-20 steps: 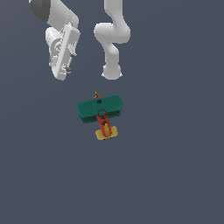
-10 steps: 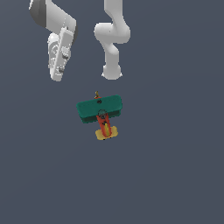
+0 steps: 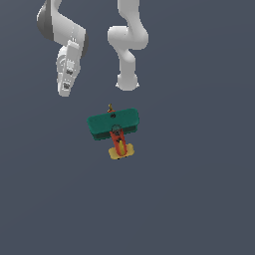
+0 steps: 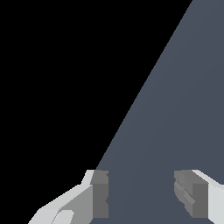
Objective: Pick up the object and move it to a goal position.
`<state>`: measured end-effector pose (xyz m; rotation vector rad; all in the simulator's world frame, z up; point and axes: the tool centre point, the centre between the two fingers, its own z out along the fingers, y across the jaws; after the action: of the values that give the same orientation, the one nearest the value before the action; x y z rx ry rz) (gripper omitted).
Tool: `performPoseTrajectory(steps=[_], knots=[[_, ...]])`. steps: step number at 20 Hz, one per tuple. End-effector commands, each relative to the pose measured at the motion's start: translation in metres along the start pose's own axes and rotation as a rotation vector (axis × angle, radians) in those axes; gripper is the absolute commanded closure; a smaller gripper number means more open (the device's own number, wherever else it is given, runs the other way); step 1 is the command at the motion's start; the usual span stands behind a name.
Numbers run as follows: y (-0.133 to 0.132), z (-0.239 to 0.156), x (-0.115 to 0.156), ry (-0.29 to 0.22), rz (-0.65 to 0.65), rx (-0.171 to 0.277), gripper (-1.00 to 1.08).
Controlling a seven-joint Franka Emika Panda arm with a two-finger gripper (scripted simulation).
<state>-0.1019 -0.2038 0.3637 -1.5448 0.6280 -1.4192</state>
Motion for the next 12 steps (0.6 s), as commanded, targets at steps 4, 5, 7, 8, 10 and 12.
performPoseTrajectory(steps=[4,5,7,8,10,12], knots=[[0.022,-0.008,-0.003,0.049,0.036,-0.027,-0.20],[0.026,-0.009,-0.004,0.057,0.043,-0.033,-0.20],[0.035,-0.011,-0.007,0.071,0.058,-0.046,-0.20],[0.039,-0.013,-0.008,0.078,0.065,-0.052,-0.20],[0.048,-0.015,-0.012,0.090,0.081,-0.066,-0.20],[0.058,-0.017,-0.017,0.101,0.097,-0.082,-0.20]])
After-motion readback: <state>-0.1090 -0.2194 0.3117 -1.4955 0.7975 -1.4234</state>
